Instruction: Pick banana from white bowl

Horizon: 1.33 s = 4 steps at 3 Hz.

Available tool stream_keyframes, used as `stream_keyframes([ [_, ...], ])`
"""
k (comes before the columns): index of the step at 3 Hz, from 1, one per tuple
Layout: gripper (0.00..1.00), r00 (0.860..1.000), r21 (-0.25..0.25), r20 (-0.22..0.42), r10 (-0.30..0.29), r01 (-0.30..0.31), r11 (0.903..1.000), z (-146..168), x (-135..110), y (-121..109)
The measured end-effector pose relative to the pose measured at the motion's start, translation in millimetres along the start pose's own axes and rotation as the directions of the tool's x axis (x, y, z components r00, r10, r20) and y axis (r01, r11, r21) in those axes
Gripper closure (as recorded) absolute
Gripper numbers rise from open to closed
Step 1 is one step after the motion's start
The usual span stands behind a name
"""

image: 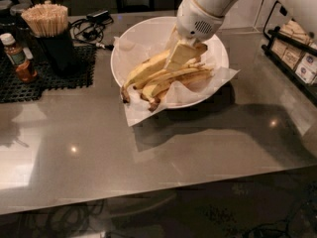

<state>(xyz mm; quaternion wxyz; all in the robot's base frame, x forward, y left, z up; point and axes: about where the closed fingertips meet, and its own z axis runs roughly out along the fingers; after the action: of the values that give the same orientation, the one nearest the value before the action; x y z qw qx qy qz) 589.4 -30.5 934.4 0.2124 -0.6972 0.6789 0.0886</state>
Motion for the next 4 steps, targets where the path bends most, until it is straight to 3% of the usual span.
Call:
stream_keyframes([
  [2, 1.0, 0.996, 0.133, 0.08, -0.036, 0.025, 0.9908, -50.4, -10.9, 31.7],
  [3, 1.0, 0.979, 0.214, 0.165, -0.117, 0.08, 0.9734, -80.0, -22.3, 64.8],
  [4, 1.0, 0.948, 0.29, 0.201, -0.248, 0.184, 0.9392, -106.5, -44.2, 105.5],
])
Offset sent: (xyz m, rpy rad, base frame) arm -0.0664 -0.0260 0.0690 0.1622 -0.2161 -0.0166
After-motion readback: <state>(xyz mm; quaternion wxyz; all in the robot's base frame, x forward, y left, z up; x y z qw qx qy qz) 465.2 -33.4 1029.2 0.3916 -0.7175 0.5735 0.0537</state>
